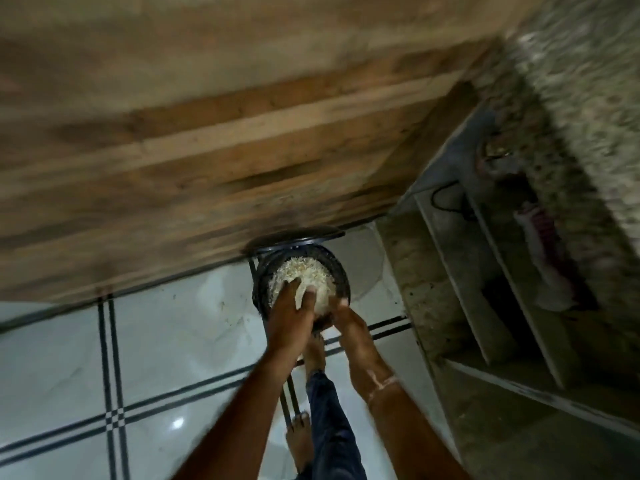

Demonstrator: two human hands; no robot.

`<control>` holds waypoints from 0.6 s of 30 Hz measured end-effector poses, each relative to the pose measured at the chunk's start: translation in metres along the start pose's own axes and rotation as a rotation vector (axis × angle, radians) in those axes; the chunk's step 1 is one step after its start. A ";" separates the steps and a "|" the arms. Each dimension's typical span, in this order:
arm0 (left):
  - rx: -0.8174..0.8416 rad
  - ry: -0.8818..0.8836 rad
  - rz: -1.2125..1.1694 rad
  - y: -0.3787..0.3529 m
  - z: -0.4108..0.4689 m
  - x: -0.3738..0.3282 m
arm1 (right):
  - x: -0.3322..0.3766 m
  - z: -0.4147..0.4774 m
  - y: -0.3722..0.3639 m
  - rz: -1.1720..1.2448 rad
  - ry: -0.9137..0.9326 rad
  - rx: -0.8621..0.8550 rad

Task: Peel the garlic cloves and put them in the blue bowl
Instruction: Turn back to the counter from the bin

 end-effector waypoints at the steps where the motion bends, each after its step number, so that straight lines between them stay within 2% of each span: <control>1: 0.003 -0.069 0.023 0.004 -0.020 -0.015 | -0.002 -0.015 0.009 0.134 -0.074 0.026; 2: 0.019 -0.140 0.064 0.006 -0.048 -0.031 | -0.009 -0.034 0.020 0.267 -0.124 0.071; 6: 0.026 -0.312 0.210 0.002 -0.145 -0.071 | 0.010 -0.133 0.094 0.213 0.014 -0.076; 9: 0.063 -0.452 0.289 -0.023 -0.206 -0.096 | 0.009 -0.191 0.143 0.015 0.175 -0.256; 14: 0.138 -0.714 0.419 -0.088 -0.298 -0.138 | -0.013 -0.263 0.233 -0.124 0.267 -0.457; 18: 0.197 -0.907 0.523 -0.164 -0.359 -0.165 | -0.046 -0.306 0.314 -0.217 0.273 -0.581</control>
Point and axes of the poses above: each hand's wrist, its own z-axis towards the middle knuckle, its own y-axis out of the back of the hand, x = y × z, the point moved 5 cm from there along z, towards the middle knuckle, and after that the axes turned 4 degrees about z, right-handed, at the moved point
